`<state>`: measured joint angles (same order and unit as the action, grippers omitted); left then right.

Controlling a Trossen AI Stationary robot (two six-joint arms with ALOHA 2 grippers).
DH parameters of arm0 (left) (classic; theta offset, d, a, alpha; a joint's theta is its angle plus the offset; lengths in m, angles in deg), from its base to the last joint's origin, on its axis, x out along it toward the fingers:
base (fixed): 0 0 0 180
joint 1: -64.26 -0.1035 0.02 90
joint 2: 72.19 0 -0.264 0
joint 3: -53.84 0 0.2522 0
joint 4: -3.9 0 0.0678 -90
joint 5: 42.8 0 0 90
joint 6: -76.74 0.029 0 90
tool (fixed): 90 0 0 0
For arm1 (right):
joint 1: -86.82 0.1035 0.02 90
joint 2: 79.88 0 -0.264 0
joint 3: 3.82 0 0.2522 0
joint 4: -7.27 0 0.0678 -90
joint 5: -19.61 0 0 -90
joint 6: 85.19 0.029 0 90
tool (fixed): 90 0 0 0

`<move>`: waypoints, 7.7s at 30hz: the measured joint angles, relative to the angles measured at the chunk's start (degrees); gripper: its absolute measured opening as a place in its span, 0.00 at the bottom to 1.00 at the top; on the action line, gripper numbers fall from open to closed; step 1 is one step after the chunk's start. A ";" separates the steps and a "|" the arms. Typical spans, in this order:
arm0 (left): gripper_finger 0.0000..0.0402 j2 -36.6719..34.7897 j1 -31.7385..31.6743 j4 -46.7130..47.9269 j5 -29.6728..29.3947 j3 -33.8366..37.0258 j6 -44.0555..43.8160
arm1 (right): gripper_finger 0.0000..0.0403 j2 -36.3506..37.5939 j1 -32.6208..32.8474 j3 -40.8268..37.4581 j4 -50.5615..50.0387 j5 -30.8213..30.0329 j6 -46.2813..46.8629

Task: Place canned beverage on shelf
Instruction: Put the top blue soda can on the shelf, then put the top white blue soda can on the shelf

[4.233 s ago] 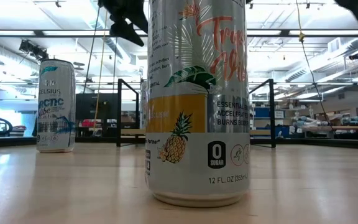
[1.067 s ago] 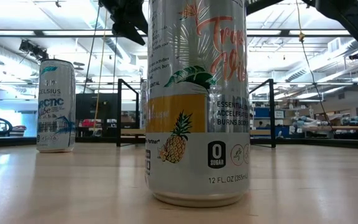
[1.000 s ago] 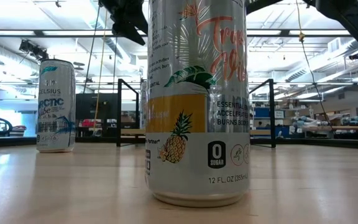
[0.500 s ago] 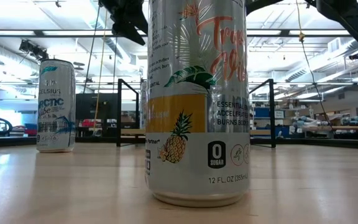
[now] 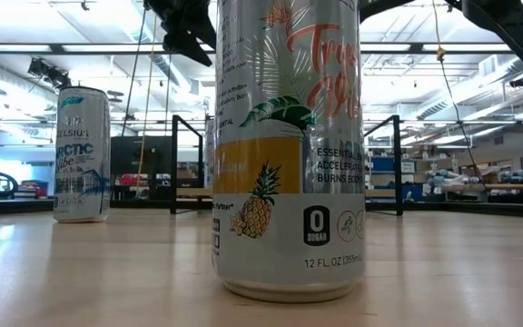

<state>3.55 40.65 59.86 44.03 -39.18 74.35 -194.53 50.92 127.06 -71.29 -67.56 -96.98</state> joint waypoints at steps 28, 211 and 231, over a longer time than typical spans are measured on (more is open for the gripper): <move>0.78 0.00 0.01 -0.35 -0.01 0.00 -0.96 | 0.72 -0.55 -0.92 -2.19 2.03 1.07 2.46; 0.78 -0.02 0.01 -0.38 -0.01 0.00 1.75 | 0.45 -0.52 6.92 5.46 -4.51 8.36 14.97; 0.78 -0.02 8.69 14.03 0.07 0.00 -3.88 | 0.45 5.95 15.95 16.57 -21.35 -6.33 12.32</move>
<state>3.53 49.34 73.89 44.11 -39.18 70.47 -188.57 66.87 143.63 -92.64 -73.89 -84.66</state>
